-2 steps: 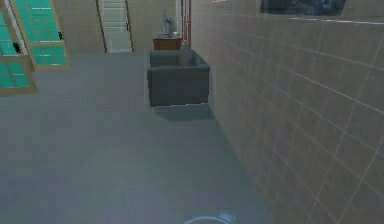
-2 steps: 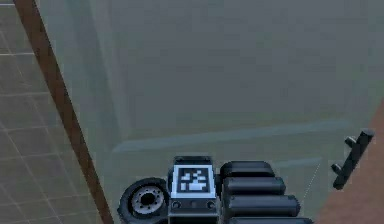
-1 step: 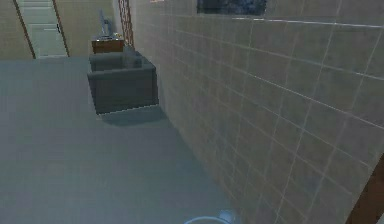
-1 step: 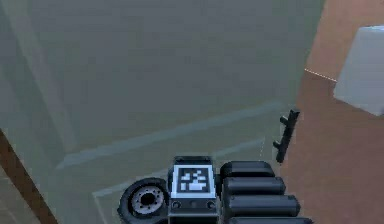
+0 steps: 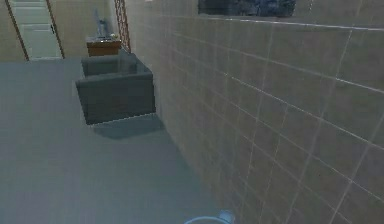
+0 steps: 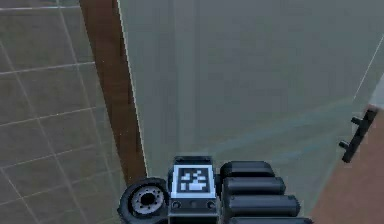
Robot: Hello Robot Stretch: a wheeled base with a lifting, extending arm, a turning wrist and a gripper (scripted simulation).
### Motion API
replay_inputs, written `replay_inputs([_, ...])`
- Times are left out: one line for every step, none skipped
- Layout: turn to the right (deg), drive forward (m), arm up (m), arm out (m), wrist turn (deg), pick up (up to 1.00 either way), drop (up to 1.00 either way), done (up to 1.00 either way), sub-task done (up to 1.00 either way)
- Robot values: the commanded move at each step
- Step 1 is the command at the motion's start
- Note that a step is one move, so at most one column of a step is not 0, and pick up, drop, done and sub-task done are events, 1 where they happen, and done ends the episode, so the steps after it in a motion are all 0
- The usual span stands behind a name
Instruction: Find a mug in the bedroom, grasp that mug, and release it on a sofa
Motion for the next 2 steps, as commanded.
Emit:
replay_inputs([-36.0, 0.0, 0.0, 0.0, 0.0, 0.0, 0.0, 0.0, 0.0])
replay_inputs([0.0, 1.0, 0.0, 0.0, 0.0, 0.0, 0.0, 0.0, 0.0])
